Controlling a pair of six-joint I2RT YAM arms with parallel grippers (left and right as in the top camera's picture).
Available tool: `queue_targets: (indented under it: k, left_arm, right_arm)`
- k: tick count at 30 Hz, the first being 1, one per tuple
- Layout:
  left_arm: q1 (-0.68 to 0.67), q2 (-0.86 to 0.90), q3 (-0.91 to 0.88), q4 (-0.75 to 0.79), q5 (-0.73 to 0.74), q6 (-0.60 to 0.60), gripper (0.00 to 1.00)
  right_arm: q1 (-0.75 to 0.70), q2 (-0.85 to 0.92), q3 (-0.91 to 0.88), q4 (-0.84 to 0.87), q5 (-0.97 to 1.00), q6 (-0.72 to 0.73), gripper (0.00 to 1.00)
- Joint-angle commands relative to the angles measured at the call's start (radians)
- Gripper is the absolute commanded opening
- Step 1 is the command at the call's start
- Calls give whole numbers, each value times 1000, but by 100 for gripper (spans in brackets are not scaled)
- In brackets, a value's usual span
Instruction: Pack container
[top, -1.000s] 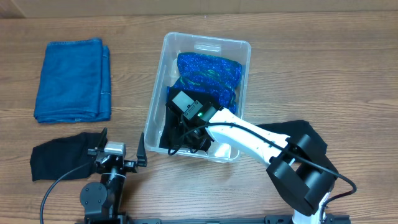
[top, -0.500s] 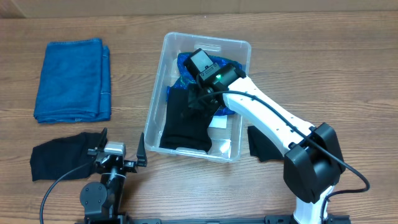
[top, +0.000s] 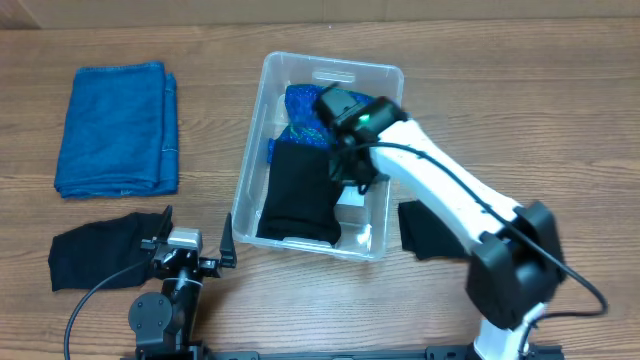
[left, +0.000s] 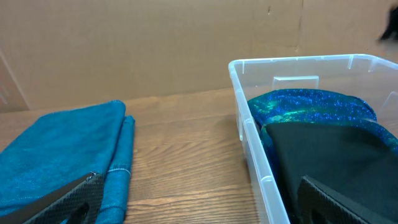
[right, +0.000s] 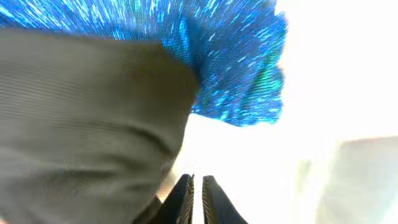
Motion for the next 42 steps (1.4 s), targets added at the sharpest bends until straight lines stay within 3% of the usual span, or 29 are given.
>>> queue_targets:
  k: [1, 8, 20, 27, 37, 40, 42]
  left_arm:
    - [6, -8, -3, 0, -3, 19, 100]
    - [6, -8, -3, 0, -3, 19, 100]
    - [6, -8, -3, 0, -3, 19, 100]
    - [6, -8, -3, 0, -3, 19, 100]
    - [6, -8, -3, 0, -3, 19, 100]
    - [6, -8, -3, 0, -3, 19, 100]
    - [6, -8, -3, 0, -3, 19, 100]
  right_arm:
    - [-14, -75, 20, -71, -31, -4, 10]
    - [16, -72, -258, 154, -216, 19, 10]
    - [61, -68, -362, 286, -246, 104, 10]
    - [61, -68, -397, 460, -416, 133, 10]
    - [61, -68, -397, 492, -499, 113, 10]
    - [55, -68, -397, 393, -344, 98, 10]
    - [42, -71, -383, 347, -304, 2, 11]
